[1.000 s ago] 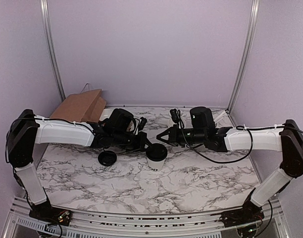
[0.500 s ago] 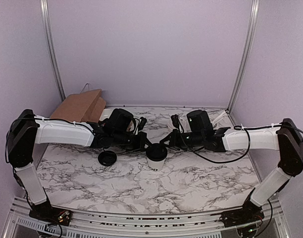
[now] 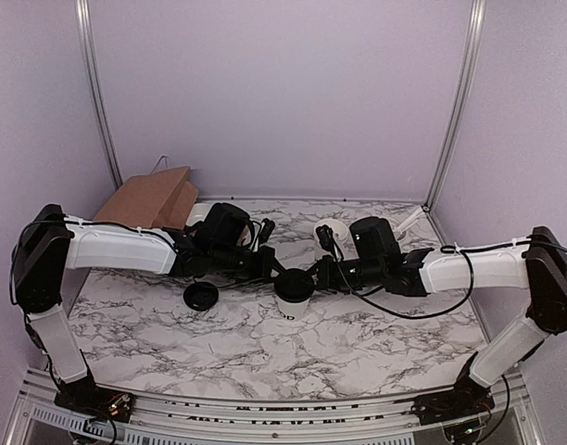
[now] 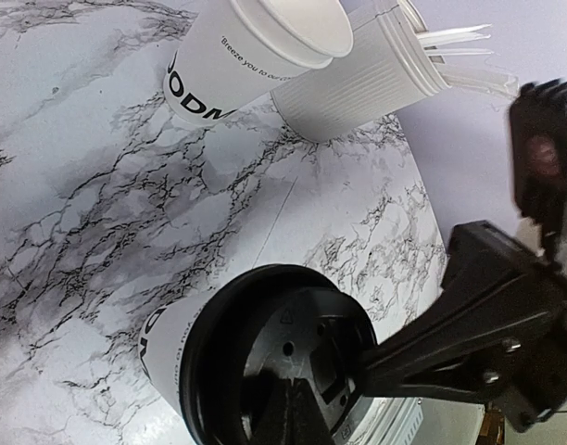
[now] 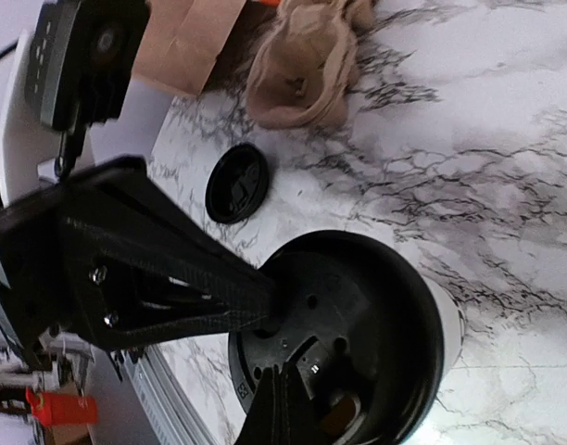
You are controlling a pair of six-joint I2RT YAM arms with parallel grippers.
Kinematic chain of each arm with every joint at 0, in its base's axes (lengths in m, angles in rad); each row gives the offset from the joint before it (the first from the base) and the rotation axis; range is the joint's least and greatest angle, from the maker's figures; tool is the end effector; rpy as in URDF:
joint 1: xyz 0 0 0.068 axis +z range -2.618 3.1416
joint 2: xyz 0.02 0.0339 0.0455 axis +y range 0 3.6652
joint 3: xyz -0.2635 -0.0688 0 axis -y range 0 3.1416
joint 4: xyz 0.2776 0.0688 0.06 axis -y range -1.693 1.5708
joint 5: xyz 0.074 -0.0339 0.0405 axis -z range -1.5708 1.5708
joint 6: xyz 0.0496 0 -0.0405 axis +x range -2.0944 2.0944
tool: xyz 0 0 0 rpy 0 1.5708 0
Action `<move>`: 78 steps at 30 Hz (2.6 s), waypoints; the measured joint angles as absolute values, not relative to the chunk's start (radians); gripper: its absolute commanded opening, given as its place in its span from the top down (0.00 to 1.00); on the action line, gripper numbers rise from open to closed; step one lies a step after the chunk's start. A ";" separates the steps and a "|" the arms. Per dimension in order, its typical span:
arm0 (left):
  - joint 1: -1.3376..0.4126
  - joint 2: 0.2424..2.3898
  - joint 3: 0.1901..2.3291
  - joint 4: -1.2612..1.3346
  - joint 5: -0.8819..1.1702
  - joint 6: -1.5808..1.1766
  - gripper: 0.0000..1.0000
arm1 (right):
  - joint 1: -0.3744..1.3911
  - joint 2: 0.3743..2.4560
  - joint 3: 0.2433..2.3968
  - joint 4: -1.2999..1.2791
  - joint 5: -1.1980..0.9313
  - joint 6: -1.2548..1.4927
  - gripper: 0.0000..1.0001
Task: Pack the takeout coffee
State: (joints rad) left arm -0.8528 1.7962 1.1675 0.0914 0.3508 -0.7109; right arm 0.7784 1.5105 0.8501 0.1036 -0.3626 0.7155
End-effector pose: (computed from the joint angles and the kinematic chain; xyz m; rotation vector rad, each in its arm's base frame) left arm 0.2781 -0.3443 0.1939 0.4018 2.3224 -1.2338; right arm 0.2457 0.2670 0.1900 -0.3129 2.3406 1.2025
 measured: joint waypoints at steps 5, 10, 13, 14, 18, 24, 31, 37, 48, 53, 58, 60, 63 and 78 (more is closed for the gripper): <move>-0.853 1.796 1.168 0.097 0.345 -0.710 1.00 | 0.783 1.547 0.845 0.159 -0.377 0.728 1.00; -0.853 1.796 1.168 0.097 0.340 -0.710 1.00 | 0.783 1.546 0.875 0.102 -0.356 0.719 1.00; -0.852 1.796 1.168 0.096 0.339 -0.709 1.00 | 0.781 1.542 0.901 0.051 -0.335 0.706 1.00; -0.852 1.796 1.168 0.096 0.339 -0.709 1.00 | 0.781 1.539 0.906 0.040 -0.328 0.703 1.00; -0.852 1.796 1.171 0.090 0.339 -0.704 1.00 | 0.773 1.520 0.928 0.001 -0.298 0.686 1.00; -0.852 1.796 1.181 0.073 0.339 -0.696 1.00 | 0.765 1.505 0.964 -0.040 -0.263 0.659 1.00; -0.852 1.790 1.195 0.030 0.340 -0.696 1.00 | 0.765 1.505 0.965 -0.070 -0.251 0.653 1.00; -0.852 1.771 1.198 0.013 0.340 -0.700 1.00 | 0.765 1.505 0.965 -0.073 -0.251 0.653 1.00; -0.841 1.726 1.170 0.078 0.389 -0.757 1.00 | 0.765 1.505 0.964 -0.072 -0.252 0.653 1.00; -0.830 1.720 1.126 0.141 0.426 -0.798 1.00 | 0.765 1.506 0.964 -0.072 -0.252 0.653 1.00; -0.826 1.720 1.114 0.184 0.457 -0.831 1.00 | 0.765 1.516 0.964 -0.072 -0.252 0.653 1.00; -0.826 1.720 1.115 0.206 0.471 -0.847 1.00 | 0.765 1.526 0.964 -0.073 -0.252 0.653 1.00; -0.825 1.720 1.115 0.241 0.496 -0.872 1.00 | 0.765 1.540 0.964 -0.073 -0.252 0.653 1.00; -0.787 1.845 0.978 0.573 0.608 -1.033 1.00 | 0.777 1.547 0.965 -0.076 -0.245 0.653 1.00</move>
